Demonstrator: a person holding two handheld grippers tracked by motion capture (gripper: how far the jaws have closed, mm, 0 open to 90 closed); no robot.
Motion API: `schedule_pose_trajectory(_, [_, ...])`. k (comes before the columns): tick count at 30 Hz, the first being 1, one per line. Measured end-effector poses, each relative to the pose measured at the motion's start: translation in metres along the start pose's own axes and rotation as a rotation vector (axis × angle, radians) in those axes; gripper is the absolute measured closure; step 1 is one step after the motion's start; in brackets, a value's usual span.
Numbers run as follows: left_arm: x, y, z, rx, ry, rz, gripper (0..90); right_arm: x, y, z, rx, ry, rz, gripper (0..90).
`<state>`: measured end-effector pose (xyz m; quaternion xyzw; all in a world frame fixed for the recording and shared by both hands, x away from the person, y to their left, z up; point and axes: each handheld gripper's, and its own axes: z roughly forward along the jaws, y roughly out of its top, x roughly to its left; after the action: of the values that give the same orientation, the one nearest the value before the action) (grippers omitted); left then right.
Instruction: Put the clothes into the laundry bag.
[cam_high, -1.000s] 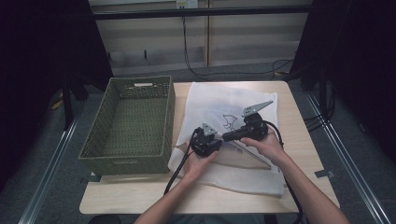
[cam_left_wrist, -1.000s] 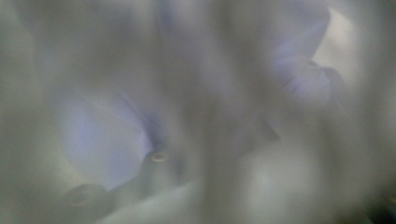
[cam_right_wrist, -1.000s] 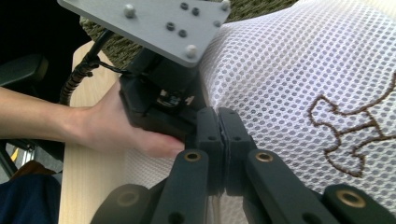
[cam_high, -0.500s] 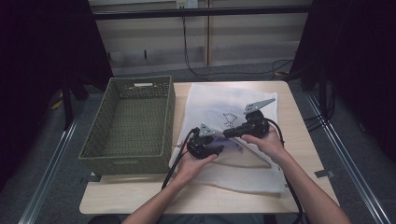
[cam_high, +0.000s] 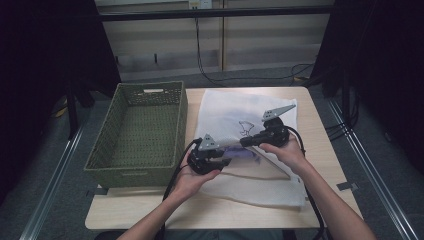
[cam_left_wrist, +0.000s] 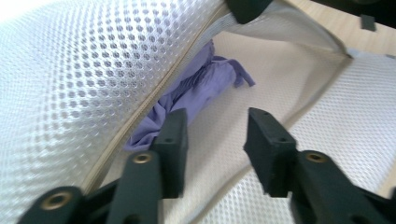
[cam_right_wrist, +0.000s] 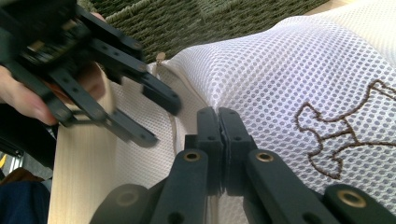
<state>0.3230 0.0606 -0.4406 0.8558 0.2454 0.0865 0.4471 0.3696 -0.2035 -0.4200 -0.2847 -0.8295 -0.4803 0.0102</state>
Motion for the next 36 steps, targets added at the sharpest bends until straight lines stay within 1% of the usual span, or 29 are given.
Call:
schedule_pose_trajectory(1, [-0.001,0.001,-0.003,-0.004,0.002,0.006,63.2,0.001,0.0,0.0,0.005,-0.005,-0.001,88.9])
schedule_pose_trajectory(2, [-0.002,0.001,-0.008,-0.022,-0.008,0.01,64.9,0.001,0.0,0.0,0.004,-0.004,-0.003,88.9])
schedule_pose_trajectory(6, [-0.002,0.004,-0.024,-0.07,-0.029,-0.007,65.1,0.003,-0.001,-0.001,0.009,-0.021,-0.006,88.9])
schedule_pose_trajectory(7, [-0.004,0.005,-0.027,-0.076,-0.029,-0.003,64.9,0.004,-0.001,-0.001,0.009,-0.028,-0.008,88.9])
schedule_pose_trajectory(8, [-0.006,0.006,-0.031,-0.073,-0.025,-0.015,64.4,0.004,-0.002,-0.002,0.005,-0.03,-0.003,88.9])
schedule_pose_trajectory(9, [-0.007,0.005,-0.034,-0.072,-0.028,-0.016,62.6,0.004,-0.002,-0.003,0.003,-0.03,-0.002,88.9])
schedule_pose_trajectory(10, [-0.009,0.004,-0.036,-0.083,-0.034,-0.017,60.7,0.004,-0.002,-0.003,0.001,-0.028,0.002,88.8])
schedule_pose_trajectory(11, [-0.01,0.003,-0.039,-0.075,-0.024,-0.005,58.6,0.004,-0.004,-0.002,0.001,-0.022,0.011,88.9])
schedule_pose_trajectory(12, [-0.011,0.001,-0.042,-0.075,-0.023,-0.001,56.4,0.003,-0.005,0.0,0.006,-0.019,0.011,88.8])
schedule_pose_trajectory(14, [-0.011,-0.002,-0.05,-0.086,-0.02,0.003,52.2,0.003,-0.007,0.003,0.018,-0.015,0.012,88.8])
schedule_pose_trajectory(15, [-0.009,-0.004,-0.056,-0.086,-0.012,0.007,50.5,0.003,-0.008,0.005,0.022,-0.012,0.01,88.8])
schedule_pose_trajectory(16, [-0.008,-0.005,-0.059,-0.089,-0.01,-0.003,49.6,0.004,-0.008,0.005,0.027,-0.011,0.007,88.8])
schedule_pose_trajectory(18, [-0.005,-0.01,-0.069,-0.105,-0.031,-0.036,48.6,0.004,-0.01,0.006,0.035,-0.012,0.012,88.4])
schedule_pose_trajectory(20, [-0.004,-0.015,-0.077,-0.104,0.009,-0.03,45.8,0.003,-0.013,0.008,0.044,-0.01,0.019,88.0])
schedule_pose_trajectory(22, [0.0,-0.02,-0.084,-0.109,0.03,-0.031,43.5,0.003,-0.015,0.011,0.059,-0.016,0.018,88.0])
schedule_pose_trajectory(23, [0.002,-0.023,-0.088,-0.116,0.039,-0.039,42.3,0.004,-0.016,0.012,0.065,-0.019,0.022,87.9])
schedule_pose_trajectory(24, [0.005,-0.025,-0.092,-0.127,0.043,-0.048,39.9,0.004,-0.017,0.013,0.067,-0.017,0.023,87.9])
schedule_pose_trajectory(26, [0.008,-0.026,-0.099,-0.141,0.058,-0.064,38.8,0.004,-0.018,0.014,0.073,-0.02,0.021,87.9])
schedule_pose_trajectory(27, [0.008,-0.026,-0.103,-0.146,0.058,-0.073,36.4,0.004,-0.019,0.014,0.073,-0.017,0.023,87.8])
schedule_pose_trajectory(30, [0.01,-0.028,-0.111,-0.169,0.07,-0.074,31.9,0.003,-0.022,0.016,0.085,-0.018,0.032,86.6])
schedule_pose_trajectory(32, [0.013,-0.03,-0.116,-0.186,0.075,-0.085,28.9,0.002,-0.025,0.016,0.089,-0.017,0.036,86.4])
schedule_pose_trajectory(34, [0.016,-0.034,-0.121,-0.187,0.093,-0.094,26.8,0.001,-0.027,0.016,0.099,-0.024,0.045,86.5])
schedule_pose_trajectory(36, [0.018,-0.038,-0.126,-0.194,0.113,-0.096,26.2,0.0,-0.028,0.017,0.102,-0.022,0.042,86.7])
